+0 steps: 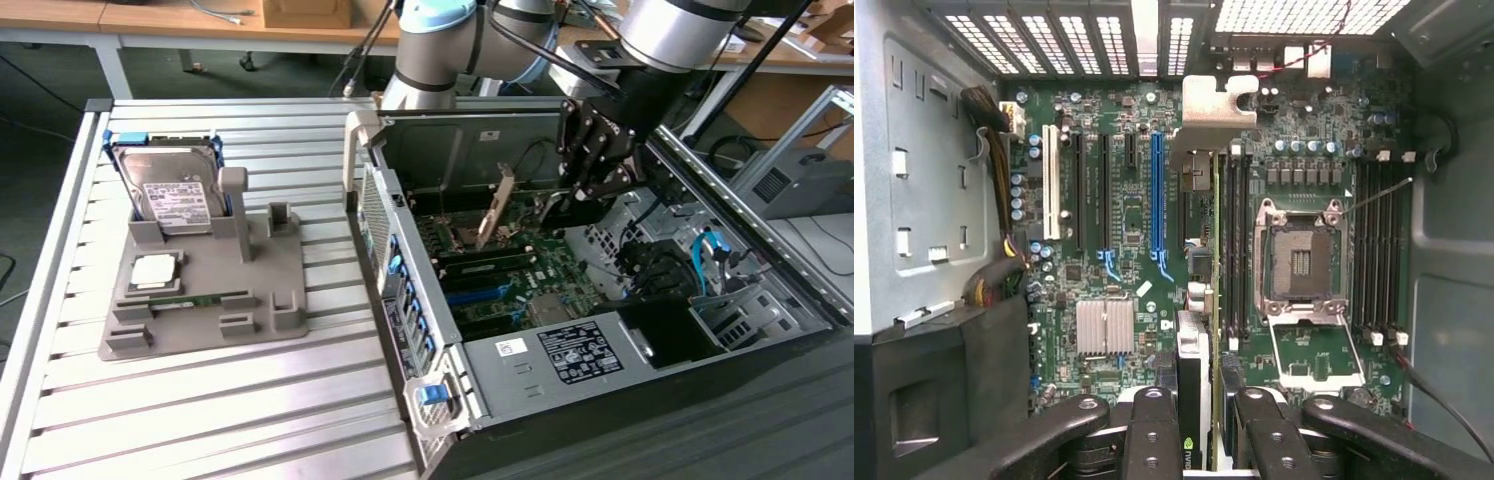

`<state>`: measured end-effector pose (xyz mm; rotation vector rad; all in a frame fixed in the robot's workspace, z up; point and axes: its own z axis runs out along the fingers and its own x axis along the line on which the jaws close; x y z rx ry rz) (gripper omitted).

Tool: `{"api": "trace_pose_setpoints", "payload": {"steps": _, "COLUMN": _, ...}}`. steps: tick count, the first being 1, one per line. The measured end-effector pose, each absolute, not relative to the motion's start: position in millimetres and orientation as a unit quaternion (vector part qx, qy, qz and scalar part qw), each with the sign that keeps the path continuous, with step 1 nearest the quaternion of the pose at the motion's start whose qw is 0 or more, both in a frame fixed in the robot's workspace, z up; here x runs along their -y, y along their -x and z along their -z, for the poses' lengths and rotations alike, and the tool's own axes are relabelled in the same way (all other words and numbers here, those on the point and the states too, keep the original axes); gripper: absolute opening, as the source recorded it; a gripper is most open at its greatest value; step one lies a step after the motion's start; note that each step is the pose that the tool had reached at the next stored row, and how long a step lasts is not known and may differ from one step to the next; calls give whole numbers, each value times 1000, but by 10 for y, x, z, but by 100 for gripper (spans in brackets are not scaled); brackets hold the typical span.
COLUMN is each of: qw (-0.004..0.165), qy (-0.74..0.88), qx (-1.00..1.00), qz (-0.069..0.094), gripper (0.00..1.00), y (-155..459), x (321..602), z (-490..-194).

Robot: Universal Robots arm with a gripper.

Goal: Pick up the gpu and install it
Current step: 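Insert the gpu into the slot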

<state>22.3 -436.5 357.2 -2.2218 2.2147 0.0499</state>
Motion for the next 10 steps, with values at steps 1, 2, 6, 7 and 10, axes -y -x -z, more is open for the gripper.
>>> {"api": "trace_pose_setpoints", "payload": {"steps": 1, "qw": 2, "qy": 708, "qx": -706, "qz": -16, "gripper": 27, "y": -220, "x": 4365, "z": -3566}}
{"api": "trace_pose_setpoints", "payload": {"steps": 2, "qw": 2, "qy": 708, "qx": -706, "qz": -16, "gripper": 27, "y": -218, "x": 4366, "z": -3560}}
{"api": "trace_pose_setpoints", "payload": {"steps": 6, "qw": 2, "qy": 708, "qx": -706, "qz": -16, "gripper": 27, "y": -207, "x": 4367, "z": -3537}}
{"api": "trace_pose_setpoints", "payload": {"steps": 7, "qw": 2, "qy": 708, "qx": -706, "qz": -16, "gripper": 27, "y": -204, "x": 4367, "z": -3532}}
{"api": "trace_pose_setpoints", "payload": {"steps": 10, "qw": 2, "qy": 708, "qx": -706, "qz": -16, "gripper": 27, "y": -194, "x": 4368, "z": -3516}}
